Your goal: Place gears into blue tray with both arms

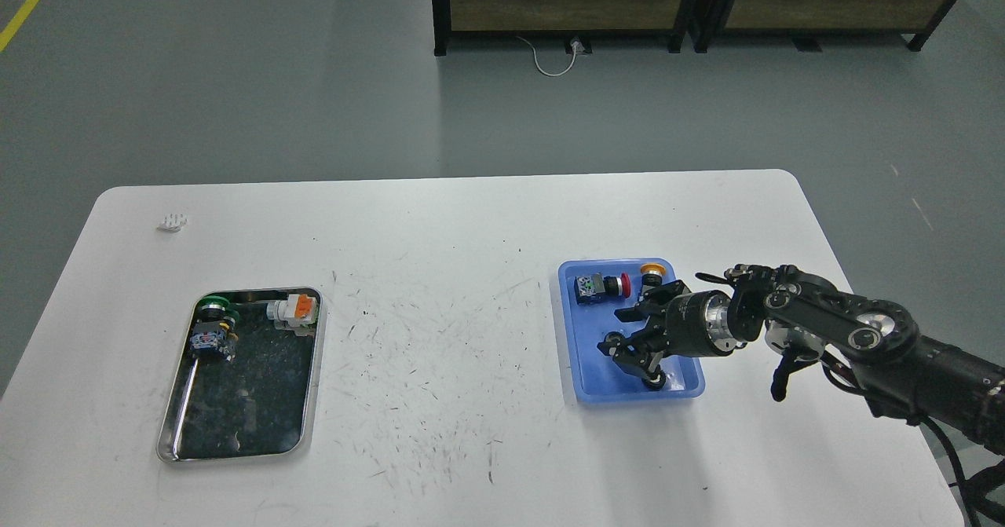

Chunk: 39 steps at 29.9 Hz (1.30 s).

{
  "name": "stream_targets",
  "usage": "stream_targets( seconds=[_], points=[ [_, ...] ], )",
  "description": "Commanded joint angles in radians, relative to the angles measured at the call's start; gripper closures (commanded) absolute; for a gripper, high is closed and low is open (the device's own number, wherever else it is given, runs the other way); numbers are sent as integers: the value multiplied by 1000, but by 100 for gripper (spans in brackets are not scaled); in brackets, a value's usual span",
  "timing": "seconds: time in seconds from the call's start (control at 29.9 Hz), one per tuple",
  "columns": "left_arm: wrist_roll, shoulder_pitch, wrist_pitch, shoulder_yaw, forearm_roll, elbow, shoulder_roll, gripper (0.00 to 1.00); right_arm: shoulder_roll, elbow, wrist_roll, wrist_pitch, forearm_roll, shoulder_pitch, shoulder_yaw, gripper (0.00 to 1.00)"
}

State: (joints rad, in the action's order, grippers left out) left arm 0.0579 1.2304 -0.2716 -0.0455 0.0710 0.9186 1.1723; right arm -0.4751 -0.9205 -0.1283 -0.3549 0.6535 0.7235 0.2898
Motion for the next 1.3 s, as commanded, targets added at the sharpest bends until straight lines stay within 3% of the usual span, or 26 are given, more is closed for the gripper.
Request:
stream_targets(
  seconds=[0.0,0.2,0.37,0.64,0.84,0.94,1.1,1.27],
  points=[
    [-1,-9,0,1,1,0,3,2,0,-1,1,1,-3,4,54,22],
    [0,-8,-26,-8,3,11,26,2,7,0,1,19,-26,43,224,9],
    [-3,3,-37,-55,3,14,35,2,30,25,1,97,-37,68,400,2],
    [-49,55,32,-152,1,72,14,2,26,133,-5,128,-40,145,606,1],
    [-38,72,41,-194,-7,85,3,2,10,270,-24,154,-40,226,710,2],
    [-44,66,54,-192,-7,88,-51,2,1,327,-10,172,-40,267,727,2],
    [-41,60,185,-197,-5,86,-198,2,13,377,4,217,-40,290,726,1],
    [-38,55,253,-194,6,83,-318,2,18,396,12,272,-40,329,709,1]
  ],
)
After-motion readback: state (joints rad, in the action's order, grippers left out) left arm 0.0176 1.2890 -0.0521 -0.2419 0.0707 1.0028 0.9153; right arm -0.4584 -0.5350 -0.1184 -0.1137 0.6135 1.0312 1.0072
